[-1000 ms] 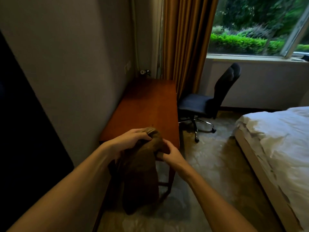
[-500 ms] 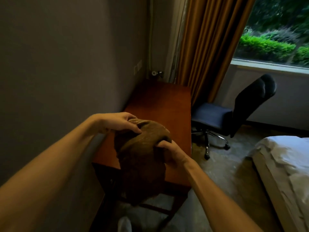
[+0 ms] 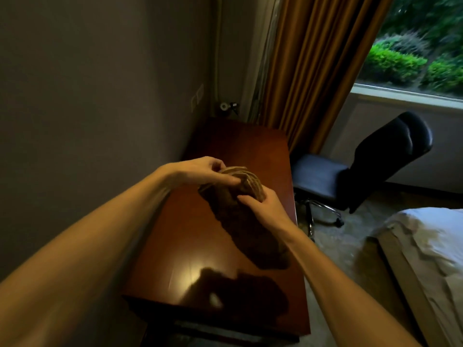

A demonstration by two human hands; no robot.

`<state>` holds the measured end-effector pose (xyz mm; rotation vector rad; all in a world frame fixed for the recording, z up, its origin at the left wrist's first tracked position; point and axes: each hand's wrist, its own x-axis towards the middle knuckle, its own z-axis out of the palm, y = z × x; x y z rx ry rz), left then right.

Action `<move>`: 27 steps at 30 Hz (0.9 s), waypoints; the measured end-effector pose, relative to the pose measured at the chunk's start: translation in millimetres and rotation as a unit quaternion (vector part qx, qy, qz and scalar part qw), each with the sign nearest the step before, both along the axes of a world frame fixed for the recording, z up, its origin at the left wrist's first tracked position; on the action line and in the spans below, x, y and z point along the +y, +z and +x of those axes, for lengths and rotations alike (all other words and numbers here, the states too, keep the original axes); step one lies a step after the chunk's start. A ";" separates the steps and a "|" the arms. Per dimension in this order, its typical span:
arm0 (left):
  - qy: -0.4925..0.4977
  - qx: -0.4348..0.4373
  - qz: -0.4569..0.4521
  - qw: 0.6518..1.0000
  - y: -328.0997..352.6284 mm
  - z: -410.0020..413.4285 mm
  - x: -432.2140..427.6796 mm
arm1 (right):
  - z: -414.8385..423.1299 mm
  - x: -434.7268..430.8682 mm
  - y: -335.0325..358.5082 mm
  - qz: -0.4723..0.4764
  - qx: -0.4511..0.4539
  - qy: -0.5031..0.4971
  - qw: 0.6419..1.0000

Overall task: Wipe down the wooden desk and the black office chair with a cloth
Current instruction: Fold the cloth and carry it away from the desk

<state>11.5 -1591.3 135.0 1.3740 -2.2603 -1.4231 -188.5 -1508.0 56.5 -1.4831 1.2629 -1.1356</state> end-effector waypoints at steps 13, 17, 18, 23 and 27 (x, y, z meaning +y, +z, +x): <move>0.001 0.139 -0.075 0.987 -2.7 -2.2 -55.5 | -47.4 -56.3 -44.9 0.229 0.059 0.160 0.958; 0.100 0.193 -0.038 0.975 -17.7 37.8 -62.6 | -46.0 -60.2 -89.8 0.212 0.155 0.167 0.950; 0.115 0.189 -0.027 0.975 -23.9 49.0 -62.0 | -44.2 -61.0 -98.8 0.217 0.134 0.143 0.956; 0.205 0.042 0.024 0.978 -81.9 101.1 -46.8 | -31.8 -64.0 -123.5 0.313 0.176 0.213 0.909; 0.242 -0.031 0.114 0.963 -136.4 136.6 -29.9 | -23.2 -59.7 -134.3 0.381 0.257 0.285 0.841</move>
